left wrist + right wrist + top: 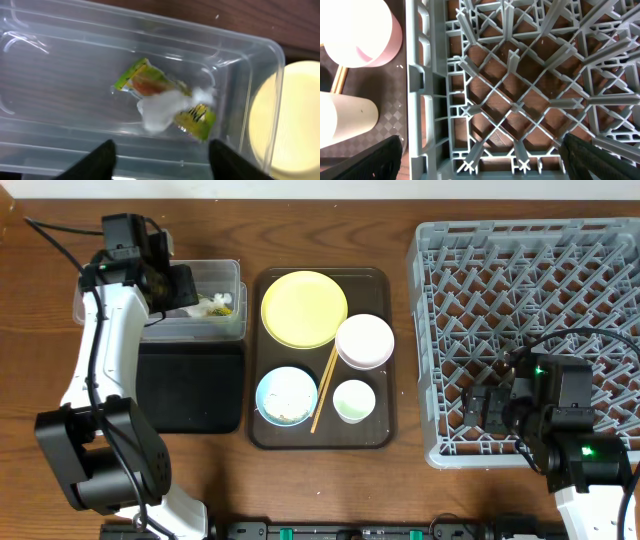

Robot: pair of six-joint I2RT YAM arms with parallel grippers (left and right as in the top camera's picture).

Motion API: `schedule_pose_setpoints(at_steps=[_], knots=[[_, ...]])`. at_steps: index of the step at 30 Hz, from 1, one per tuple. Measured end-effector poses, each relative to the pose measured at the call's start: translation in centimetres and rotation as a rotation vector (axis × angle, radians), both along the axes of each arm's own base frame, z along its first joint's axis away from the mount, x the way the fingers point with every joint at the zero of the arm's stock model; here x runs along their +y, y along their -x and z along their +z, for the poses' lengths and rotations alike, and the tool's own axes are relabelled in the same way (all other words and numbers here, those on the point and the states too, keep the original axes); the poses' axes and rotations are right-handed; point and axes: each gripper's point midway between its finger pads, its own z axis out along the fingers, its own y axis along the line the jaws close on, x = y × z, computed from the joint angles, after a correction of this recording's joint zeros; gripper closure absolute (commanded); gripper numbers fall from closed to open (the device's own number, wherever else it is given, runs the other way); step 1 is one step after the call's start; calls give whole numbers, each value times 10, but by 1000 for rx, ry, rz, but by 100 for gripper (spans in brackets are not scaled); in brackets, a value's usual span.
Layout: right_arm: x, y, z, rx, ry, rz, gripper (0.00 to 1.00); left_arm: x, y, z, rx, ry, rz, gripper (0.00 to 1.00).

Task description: Sort waste into correct bins and load items into the dishwasher rack

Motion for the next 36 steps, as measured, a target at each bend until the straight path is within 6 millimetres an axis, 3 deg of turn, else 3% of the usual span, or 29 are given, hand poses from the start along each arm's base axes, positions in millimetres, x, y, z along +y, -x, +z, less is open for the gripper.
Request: schedule_pose_setpoints(at_steps=[7,14,17,19,21,31,36], knots=[[0,0,0,0,0,0,1,-7,17,-1,59,21,-6,21],[0,0,0,0,0,0,1,-51,66,49,67,98,-92,19],[0,0,0,0,0,0,1,-76,90,58,113,134,-139,19],[0,0,0,0,0,0,1,-93,103,55,164,152,-175,18],[0,0,0,0,0,0,1,-113,111,50,201,163,-217,10],[0,0,0,1,0,0,1,-203,150,4,309,187,-380,10],[0,1,-1,5,0,0,1,-232,159,-21,303,201,-419,11]])
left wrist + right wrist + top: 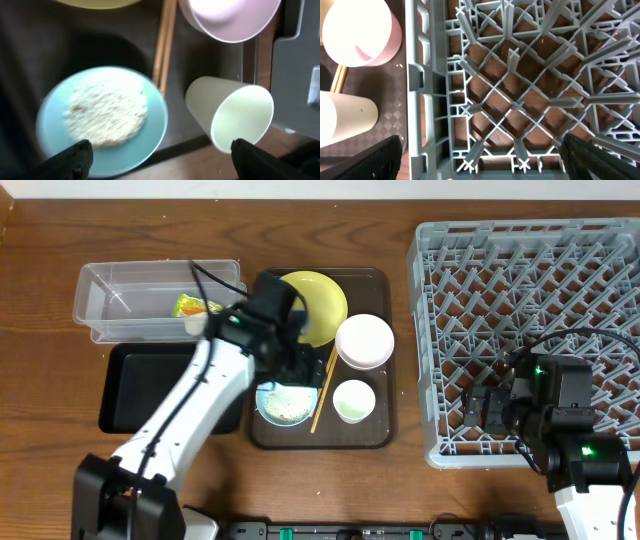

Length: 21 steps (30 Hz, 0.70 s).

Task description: Sort waste into correct bins and load items into the dishwasher rack

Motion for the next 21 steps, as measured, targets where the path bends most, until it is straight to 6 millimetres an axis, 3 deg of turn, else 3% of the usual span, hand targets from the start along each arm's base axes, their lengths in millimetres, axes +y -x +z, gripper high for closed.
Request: schedule_pose_setpoints(at_steps=[6,12,16,21], knots=[[0,1,-1,4,0,0,1,-25,9,-28,-34,28,-46,17],[0,1,-1,7,0,0,1,-34,17,-47,-23,32,-49,32],[0,2,-1,10,0,0,1,-37,19,-54,-1,25,-46,52],[0,5,-3,22,0,0,1,-43,26,-63,29,11,-58,66]])
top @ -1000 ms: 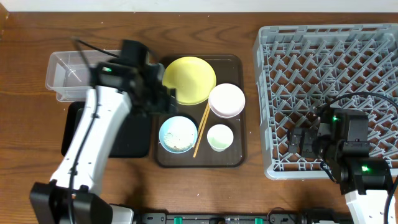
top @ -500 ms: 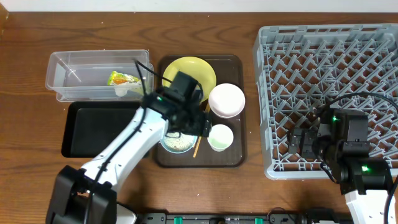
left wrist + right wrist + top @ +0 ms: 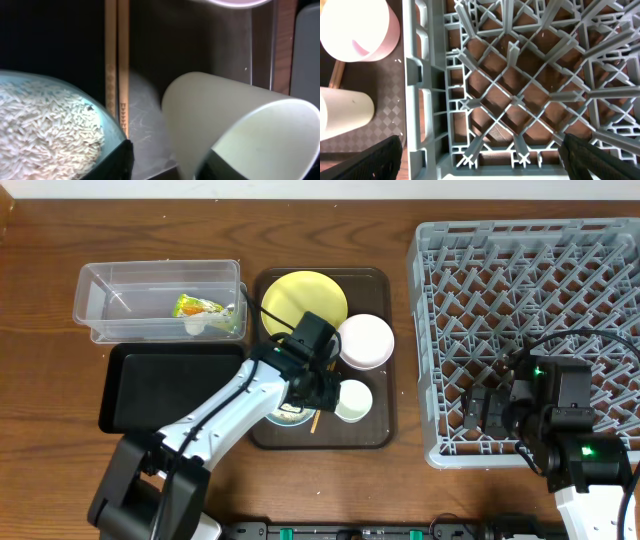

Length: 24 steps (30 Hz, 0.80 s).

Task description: Sort waste into correct bins and load items into the dishwasher rack

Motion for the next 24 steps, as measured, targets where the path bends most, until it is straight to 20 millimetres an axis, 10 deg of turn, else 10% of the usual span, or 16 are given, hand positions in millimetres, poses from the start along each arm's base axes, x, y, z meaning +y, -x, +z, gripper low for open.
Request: schedule_pose_setpoints(at_steps=[16,24], knots=[[0,3,-2,14,0,0,1,0,10,4,17,-10,-17,94],[3,-10,7,-51,-12,8,2,11,-5,63,-44,207,64,94]])
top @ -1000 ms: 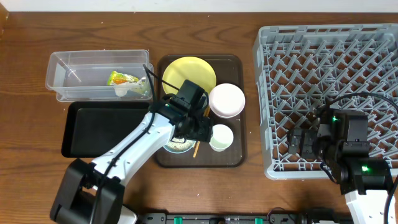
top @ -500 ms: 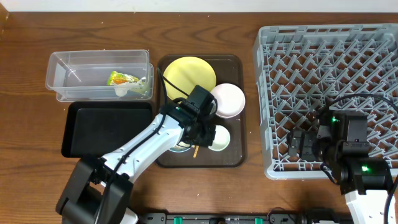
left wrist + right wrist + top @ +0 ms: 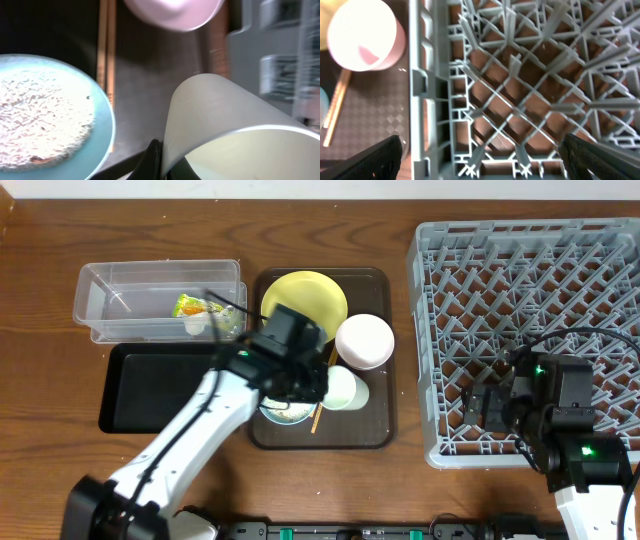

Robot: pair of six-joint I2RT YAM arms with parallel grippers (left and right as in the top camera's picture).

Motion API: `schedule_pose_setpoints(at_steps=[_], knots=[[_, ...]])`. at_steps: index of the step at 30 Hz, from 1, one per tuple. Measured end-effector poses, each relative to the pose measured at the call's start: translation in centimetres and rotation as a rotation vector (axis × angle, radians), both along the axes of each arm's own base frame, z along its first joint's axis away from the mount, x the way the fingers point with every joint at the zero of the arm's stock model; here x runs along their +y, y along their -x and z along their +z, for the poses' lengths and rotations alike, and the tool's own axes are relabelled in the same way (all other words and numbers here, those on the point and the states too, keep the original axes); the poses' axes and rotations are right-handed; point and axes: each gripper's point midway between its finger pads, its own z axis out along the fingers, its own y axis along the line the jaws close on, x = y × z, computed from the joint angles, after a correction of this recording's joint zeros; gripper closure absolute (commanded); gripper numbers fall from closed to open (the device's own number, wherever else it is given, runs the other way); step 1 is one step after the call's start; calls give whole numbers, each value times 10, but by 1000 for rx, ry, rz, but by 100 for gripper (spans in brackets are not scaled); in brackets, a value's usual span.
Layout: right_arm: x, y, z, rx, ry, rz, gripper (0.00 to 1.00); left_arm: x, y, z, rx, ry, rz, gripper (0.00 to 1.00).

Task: Sort waste into correct bins and load items into the dishwasher rack
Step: 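Lift the white cup and hand it to the right gripper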

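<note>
My left gripper (image 3: pixel 325 388) is shut on the wall of a pale green cup (image 3: pixel 345 388), held tilted just above the brown tray (image 3: pixel 385 430). In the left wrist view the fingers (image 3: pixel 156 159) pinch the rim of the cup (image 3: pixel 225 125). Below lie a blue plate of rice (image 3: pixel 45 115), wooden chopsticks (image 3: pixel 105 50) and a pink bowl (image 3: pixel 172 12). A yellow plate (image 3: pixel 303 300) sits at the tray's back. My right gripper (image 3: pixel 482 160) stands open over the front left corner of the grey dishwasher rack (image 3: pixel 530 300).
A clear bin (image 3: pixel 120 300) holding wrappers (image 3: pixel 200 310) stands left of the tray, with a black tray (image 3: pixel 160 385) in front of it. The rack's upright pegs (image 3: pixel 512 57) fill the right side of the table.
My left gripper has shut on the cup's rim. The cup has left its spot on the tray and now hangs tilted slightly up and left. The right wrist view has shifted a little.
My left gripper was open over the clear bin with the wrappers lying inside. Then it was over the tray above the rice plate and cup, then down at the cup's rim. Now it holds the cup off the tray. The right gripper stayed open over the rack.
</note>
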Motion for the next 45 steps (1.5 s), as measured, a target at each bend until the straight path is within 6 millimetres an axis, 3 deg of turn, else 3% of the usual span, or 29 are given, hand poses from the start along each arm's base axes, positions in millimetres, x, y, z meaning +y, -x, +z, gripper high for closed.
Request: schedule_pose_setpoints(at_steps=[5,11,21,29,33,39,45], knots=[[25,-7,10,-50,-101,109,7,-2,-10,22,25,195,5,94],[78,-5,22,-89,-309,407,2,-28,-19,54,0,489,-127,94],[135,-6,40,-180,-583,782,1,-45,-5,60,134,691,-225,94],[154,-15,38,-225,-662,905,1,-48,-3,72,122,755,-265,94],[159,-20,51,-311,-688,971,1,-48,-2,74,128,766,-269,94],[178,-6,61,-332,-736,1074,6,-48,-1,77,144,779,-268,94],[184,-1,65,-347,-746,1111,14,-48,-1,77,148,780,-266,94]])
